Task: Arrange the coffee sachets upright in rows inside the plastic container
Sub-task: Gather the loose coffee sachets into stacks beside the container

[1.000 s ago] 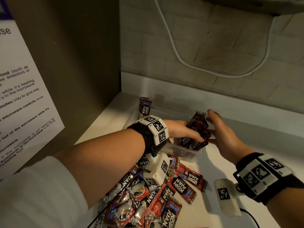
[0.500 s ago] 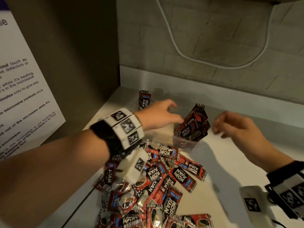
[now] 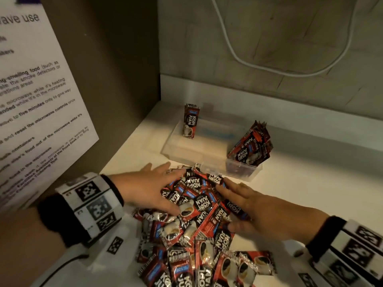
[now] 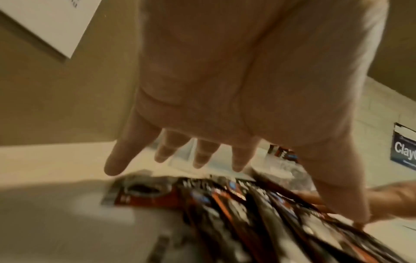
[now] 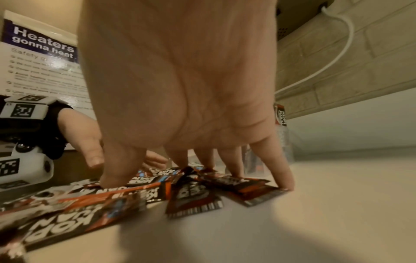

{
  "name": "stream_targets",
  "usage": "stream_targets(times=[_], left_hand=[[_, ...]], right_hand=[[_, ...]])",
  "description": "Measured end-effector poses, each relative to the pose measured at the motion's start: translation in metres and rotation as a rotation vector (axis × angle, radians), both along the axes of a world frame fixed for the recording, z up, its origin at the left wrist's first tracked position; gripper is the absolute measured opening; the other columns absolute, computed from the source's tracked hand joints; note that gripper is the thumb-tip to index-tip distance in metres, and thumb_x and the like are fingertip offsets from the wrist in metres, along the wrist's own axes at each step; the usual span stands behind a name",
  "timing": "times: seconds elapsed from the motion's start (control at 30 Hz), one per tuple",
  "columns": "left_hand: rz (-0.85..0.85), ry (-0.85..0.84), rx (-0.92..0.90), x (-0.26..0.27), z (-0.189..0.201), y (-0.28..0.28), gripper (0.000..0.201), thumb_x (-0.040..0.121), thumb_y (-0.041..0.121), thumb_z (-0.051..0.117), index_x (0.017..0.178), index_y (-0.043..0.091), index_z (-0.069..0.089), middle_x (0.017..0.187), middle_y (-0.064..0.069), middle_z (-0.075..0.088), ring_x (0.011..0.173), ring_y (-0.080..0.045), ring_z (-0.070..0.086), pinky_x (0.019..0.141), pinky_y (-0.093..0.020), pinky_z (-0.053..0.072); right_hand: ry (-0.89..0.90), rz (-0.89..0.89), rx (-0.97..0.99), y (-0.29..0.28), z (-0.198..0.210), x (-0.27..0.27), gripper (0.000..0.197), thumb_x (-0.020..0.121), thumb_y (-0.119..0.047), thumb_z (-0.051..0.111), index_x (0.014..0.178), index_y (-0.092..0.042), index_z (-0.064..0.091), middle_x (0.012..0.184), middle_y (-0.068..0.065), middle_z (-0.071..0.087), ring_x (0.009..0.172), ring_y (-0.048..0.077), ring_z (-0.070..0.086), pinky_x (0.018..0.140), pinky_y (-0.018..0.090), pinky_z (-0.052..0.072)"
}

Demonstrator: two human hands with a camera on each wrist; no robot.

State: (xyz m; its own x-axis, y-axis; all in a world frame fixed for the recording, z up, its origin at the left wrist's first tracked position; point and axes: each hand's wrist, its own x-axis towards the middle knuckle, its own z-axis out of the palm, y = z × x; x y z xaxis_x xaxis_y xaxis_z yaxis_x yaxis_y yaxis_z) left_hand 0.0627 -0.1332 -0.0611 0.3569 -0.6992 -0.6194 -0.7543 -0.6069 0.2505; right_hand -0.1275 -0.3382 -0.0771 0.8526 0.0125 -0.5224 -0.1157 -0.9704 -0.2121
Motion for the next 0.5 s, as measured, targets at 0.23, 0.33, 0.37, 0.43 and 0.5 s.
stream_targets(times=[0.23,0.33,0.37,0.43,0.5], left_hand=[[-0.112,-0.018,0.035,-0.018,-0.01,0.01,0.103,0.079,0.067,0.061,0.147,0.05,-0.016,0.159,0.002,-0.023,0.147,-0.035,-0.014,0.119,-0.046,0.009],[-0.122,0.0,0.015,-0.022,-0.007,0.017,0.104,0.08,0.066,0.06,0.146,0.051,-0.018,0.16,0.003,-0.023,0.147,-0.033,-0.013,0.119,-0.046,0.009],[-0.107,0.003,-0.01,-0.022,-0.005,0.019,0.103,0.08,0.065,0.061,0.147,0.05,-0.016,0.161,0.004,-0.018,0.148,-0.032,-0.009,0.12,-0.046,0.01],[-0.062,-0.029,-0.133,-0.018,-0.003,0.018,0.092,0.083,0.058,0.061,0.151,0.043,0.0,0.161,0.004,0.008,0.146,-0.024,0.015,0.118,-0.041,0.022],[-0.006,-0.118,-0.294,-0.012,-0.003,0.013,0.071,0.088,0.048,0.059,0.148,0.035,0.024,0.147,0.005,0.036,0.13,-0.015,0.038,0.106,-0.032,0.036]], right_hand=[[0.141,0.07,-0.031,0.006,0.004,-0.019,0.083,0.073,-0.081,0.024,0.132,-0.056,-0.029,0.142,-0.026,-0.041,0.142,0.018,-0.025,0.12,0.048,0.006],[0.137,0.074,-0.01,0.005,0.005,-0.028,0.079,0.068,-0.086,0.016,0.13,-0.062,-0.027,0.143,-0.031,-0.037,0.143,0.014,-0.023,0.119,0.049,0.007],[0.09,0.066,-0.003,0.004,0.006,-0.028,0.076,0.071,-0.085,0.015,0.136,-0.062,-0.017,0.149,-0.029,-0.028,0.146,0.014,-0.015,0.119,0.05,0.012],[-0.128,0.02,0.038,0.005,0.012,-0.023,0.065,0.081,-0.078,0.02,0.14,-0.052,0.026,0.155,-0.021,0.015,0.144,0.017,0.022,0.112,0.047,0.032],[-0.357,-0.039,0.073,0.008,0.018,-0.01,0.044,0.088,-0.062,0.038,0.122,-0.035,0.049,0.128,-0.013,0.048,0.116,0.012,0.051,0.094,0.033,0.047]])
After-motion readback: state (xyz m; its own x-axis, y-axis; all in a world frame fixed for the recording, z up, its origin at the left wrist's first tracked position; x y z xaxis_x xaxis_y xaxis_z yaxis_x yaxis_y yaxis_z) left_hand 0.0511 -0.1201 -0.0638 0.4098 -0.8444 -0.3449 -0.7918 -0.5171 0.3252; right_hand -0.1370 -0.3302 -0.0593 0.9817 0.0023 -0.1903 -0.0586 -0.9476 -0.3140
